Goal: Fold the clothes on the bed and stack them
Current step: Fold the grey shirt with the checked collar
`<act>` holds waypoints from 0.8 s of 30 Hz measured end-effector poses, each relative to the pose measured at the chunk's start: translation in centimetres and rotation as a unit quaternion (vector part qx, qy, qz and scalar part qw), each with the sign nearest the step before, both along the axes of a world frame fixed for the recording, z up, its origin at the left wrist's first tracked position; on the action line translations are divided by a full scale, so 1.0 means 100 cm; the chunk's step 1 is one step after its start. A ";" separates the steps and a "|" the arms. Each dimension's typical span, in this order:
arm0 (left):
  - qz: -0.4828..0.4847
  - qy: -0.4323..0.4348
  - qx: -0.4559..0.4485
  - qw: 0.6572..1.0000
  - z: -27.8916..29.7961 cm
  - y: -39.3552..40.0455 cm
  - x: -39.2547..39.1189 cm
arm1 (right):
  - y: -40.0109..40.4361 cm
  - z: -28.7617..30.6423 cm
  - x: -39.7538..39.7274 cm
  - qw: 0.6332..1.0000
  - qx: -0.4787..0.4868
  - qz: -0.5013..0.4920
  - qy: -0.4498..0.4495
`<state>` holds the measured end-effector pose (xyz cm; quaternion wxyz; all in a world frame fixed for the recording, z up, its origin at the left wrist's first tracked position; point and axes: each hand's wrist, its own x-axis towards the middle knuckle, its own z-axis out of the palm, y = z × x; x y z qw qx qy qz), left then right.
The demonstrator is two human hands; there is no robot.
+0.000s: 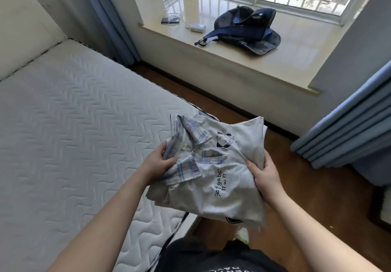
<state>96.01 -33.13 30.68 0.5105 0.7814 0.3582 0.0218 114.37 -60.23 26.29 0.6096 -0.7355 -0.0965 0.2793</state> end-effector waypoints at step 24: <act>-0.128 0.242 0.096 0.957 -0.141 0.233 0.129 | 0.199 -0.143 0.080 0.983 -0.116 0.031 0.137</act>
